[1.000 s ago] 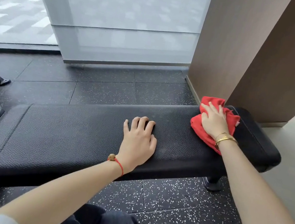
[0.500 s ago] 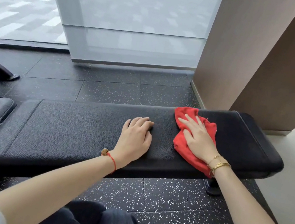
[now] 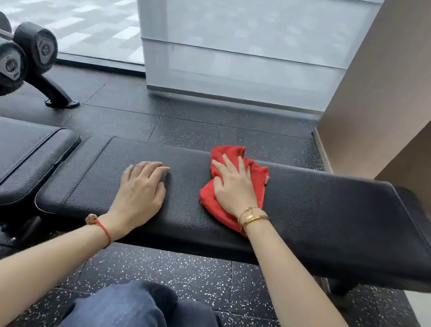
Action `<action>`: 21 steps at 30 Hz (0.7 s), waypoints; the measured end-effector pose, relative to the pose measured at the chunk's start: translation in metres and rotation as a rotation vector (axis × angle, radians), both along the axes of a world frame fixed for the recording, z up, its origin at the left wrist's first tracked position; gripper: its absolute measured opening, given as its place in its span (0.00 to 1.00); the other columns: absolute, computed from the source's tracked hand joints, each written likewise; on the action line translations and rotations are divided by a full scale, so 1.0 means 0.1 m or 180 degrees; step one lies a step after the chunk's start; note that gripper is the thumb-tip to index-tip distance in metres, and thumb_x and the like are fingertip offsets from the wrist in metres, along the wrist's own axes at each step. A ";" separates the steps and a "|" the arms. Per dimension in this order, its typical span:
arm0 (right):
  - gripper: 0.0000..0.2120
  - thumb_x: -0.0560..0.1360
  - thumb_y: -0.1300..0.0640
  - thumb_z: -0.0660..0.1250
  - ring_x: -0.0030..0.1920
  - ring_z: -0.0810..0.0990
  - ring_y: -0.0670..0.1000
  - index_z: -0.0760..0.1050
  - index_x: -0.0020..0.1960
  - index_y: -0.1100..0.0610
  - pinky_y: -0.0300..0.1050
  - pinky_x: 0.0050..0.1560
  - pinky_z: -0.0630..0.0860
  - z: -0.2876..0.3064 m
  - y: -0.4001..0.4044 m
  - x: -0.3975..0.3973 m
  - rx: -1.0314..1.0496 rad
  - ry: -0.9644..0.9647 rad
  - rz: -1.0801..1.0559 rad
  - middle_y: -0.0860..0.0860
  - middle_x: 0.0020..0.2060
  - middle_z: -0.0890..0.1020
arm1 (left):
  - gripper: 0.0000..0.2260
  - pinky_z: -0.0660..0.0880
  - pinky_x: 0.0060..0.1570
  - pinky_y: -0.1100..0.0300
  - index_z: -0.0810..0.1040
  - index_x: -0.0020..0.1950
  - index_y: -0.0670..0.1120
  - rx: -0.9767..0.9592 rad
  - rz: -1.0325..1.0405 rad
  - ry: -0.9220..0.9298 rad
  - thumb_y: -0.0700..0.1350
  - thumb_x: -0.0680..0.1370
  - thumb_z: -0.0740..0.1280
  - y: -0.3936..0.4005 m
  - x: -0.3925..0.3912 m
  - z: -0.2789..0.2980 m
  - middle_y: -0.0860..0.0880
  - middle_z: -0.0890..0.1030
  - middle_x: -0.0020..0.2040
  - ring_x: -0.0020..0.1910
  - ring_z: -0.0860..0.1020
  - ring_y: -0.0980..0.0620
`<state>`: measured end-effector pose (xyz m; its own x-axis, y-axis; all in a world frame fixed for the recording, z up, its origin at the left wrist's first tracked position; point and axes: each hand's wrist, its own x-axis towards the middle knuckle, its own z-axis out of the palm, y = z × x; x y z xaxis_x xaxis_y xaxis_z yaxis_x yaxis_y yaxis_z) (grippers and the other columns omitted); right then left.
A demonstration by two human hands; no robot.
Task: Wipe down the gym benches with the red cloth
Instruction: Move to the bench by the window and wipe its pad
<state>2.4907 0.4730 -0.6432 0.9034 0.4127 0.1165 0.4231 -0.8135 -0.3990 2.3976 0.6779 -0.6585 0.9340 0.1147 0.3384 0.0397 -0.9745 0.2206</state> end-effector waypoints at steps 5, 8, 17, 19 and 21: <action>0.23 0.79 0.56 0.57 0.78 0.48 0.57 0.65 0.74 0.47 0.56 0.77 0.42 -0.10 -0.06 -0.34 0.0143 -0.0097 0.0500 0.47 0.77 0.59 | 0.18 0.63 0.69 0.45 0.76 0.65 0.47 -0.0084 0.0204 0.0047 0.47 0.78 0.58 0.14 -0.07 0.02 0.49 0.76 0.66 0.68 0.71 0.46; 0.22 0.79 0.56 0.57 0.78 0.49 0.54 0.67 0.72 0.46 0.54 0.78 0.43 -0.13 -0.33 -0.35 0.0333 -0.0085 0.0437 0.45 0.76 0.61 | 0.16 0.62 0.70 0.44 0.75 0.66 0.47 -0.0087 0.0268 0.0033 0.44 0.78 0.62 0.24 -0.07 0.04 0.48 0.76 0.67 0.68 0.70 0.45; 0.23 0.80 0.53 0.54 0.78 0.48 0.59 0.63 0.75 0.48 0.55 0.77 0.39 0.02 0.07 0.19 0.0067 0.0093 -0.0401 0.49 0.78 0.58 | 0.16 0.62 0.70 0.43 0.75 0.66 0.46 0.0019 0.0553 0.0189 0.44 0.78 0.63 0.55 -0.17 0.08 0.48 0.75 0.67 0.68 0.70 0.45; 0.23 0.79 0.53 0.54 0.78 0.47 0.58 0.64 0.74 0.47 0.55 0.77 0.39 0.04 0.38 0.11 0.0060 0.0094 -0.0120 0.49 0.78 0.58 | 0.17 0.63 0.69 0.43 0.76 0.65 0.46 -0.0002 0.0573 0.0198 0.46 0.77 0.60 0.56 -0.19 0.08 0.47 0.76 0.67 0.68 0.70 0.45; 0.23 0.79 0.53 0.55 0.78 0.47 0.58 0.64 0.74 0.46 0.55 0.77 0.40 0.02 0.65 -0.06 0.0042 0.0084 0.0305 0.48 0.77 0.58 | 0.20 0.65 0.68 0.44 0.76 0.65 0.45 -0.0047 0.0587 0.0185 0.48 0.75 0.56 0.54 -0.20 0.08 0.46 0.76 0.66 0.68 0.70 0.44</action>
<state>2.4852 0.5383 -0.6408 0.8627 0.4960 0.0991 0.4879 -0.7643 -0.4216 2.3779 0.7316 -0.6508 0.9146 0.2904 0.2813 0.2306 -0.9462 0.2270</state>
